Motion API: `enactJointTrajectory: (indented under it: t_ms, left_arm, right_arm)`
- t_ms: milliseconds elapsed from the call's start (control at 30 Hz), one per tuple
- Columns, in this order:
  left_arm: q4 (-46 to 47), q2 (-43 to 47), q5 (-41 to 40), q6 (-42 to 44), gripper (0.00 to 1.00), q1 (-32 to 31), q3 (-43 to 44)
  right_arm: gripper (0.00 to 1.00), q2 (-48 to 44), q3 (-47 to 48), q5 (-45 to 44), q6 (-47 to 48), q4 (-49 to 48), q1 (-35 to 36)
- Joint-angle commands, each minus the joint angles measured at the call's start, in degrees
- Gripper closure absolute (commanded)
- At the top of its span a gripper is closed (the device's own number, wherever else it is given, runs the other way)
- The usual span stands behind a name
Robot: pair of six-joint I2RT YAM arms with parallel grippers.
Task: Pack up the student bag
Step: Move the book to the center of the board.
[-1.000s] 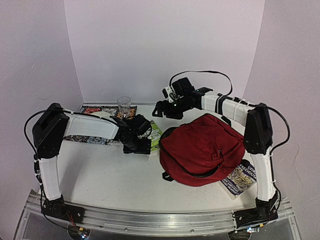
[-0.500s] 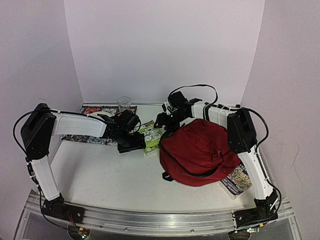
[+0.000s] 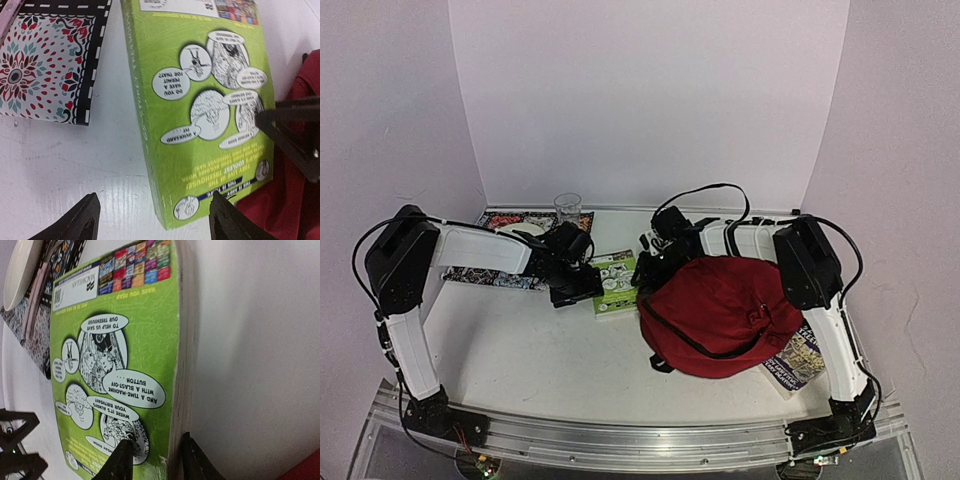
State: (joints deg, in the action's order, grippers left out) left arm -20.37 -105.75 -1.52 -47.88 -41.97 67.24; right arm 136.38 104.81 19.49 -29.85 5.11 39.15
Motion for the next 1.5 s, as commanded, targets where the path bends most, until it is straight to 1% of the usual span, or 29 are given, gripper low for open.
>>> enactJointTrajectory:
  t_ms: [0, 100, 233, 333, 500, 633, 767, 867, 1000, 1200, 1300, 1467]
  left_arm:
    - [1.3, -2.1, -0.5, 0.2, 0.24, 0.6, -0.7]
    - [1.5, -3.5, 0.1, 0.8, 0.26, 0.6, -0.3]
    - [1.7, -4.8, 4.3, 1.5, 0.31, 0.3, -0.2]
    - [1.9, -3.4, 5.3, 1.3, 0.33, -0.2, -2.2]
    - [1.8, 3.0, 4.8, -0.7, 0.34, -0.6, -9.1]
    - [1.5, 9.1, 2.2, -2.0, 0.33, -0.6, -15.4]
    - [0.0, 14.2, -0.7, -3.3, 0.31, -0.5, -19.2]
    - [-1.6, 17.9, -2.2, -4.2, 0.29, -0.5, -21.3]
    - [-3.3, 22.9, -4.2, -6.8, 0.24, -0.2, -23.9]
    - [-3.5, 29.7, -5.0, -12.7, 0.22, 0.3, -27.7]
    - [-3.4, 31.6, -4.3, -15.9, 0.22, 0.3, -29.3]
    - [-1.5, 34.5, -3.5, -21.2, 0.2, 0.3, -32.4]
  right_arm:
    - [0.72, -5.4, -7.4, 1.2, -1.1, 3.7, 3.7]
    - [0.77, -7.7, -10.6, 1.1, -1.2, 2.9, 5.0]
    - [0.78, -10.4, -14.1, 1.1, -1.5, 2.4, 6.4]
    - [0.79, -12.3, -16.4, 1.6, -2.0, 1.8, 7.8]
    - [0.79, -14.7, -18.4, 2.5, -2.5, 1.6, 11.1]
    - [0.79, -14.7, -18.0, 3.9, -3.1, 1.3, 14.6]
    - [0.78, -15.3, -16.9, 4.4, -3.4, 1.4, 16.9]
    - [0.73, -16.5, -16.0, 4.8, -2.8, 1.8, 17.3]
    - [0.66, -19.2, -15.0, 1.6, -0.7, 3.7, 16.6]
    - [0.58, -19.9, -12.5, -1.7, 2.0, 6.1, 12.0]
    - [0.53, -17.9, -9.2, -2.7, 3.6, 6.6, 9.9]
    - [0.47, -11.4, -0.6, -3.5, 5.8, 7.8, 7.2]
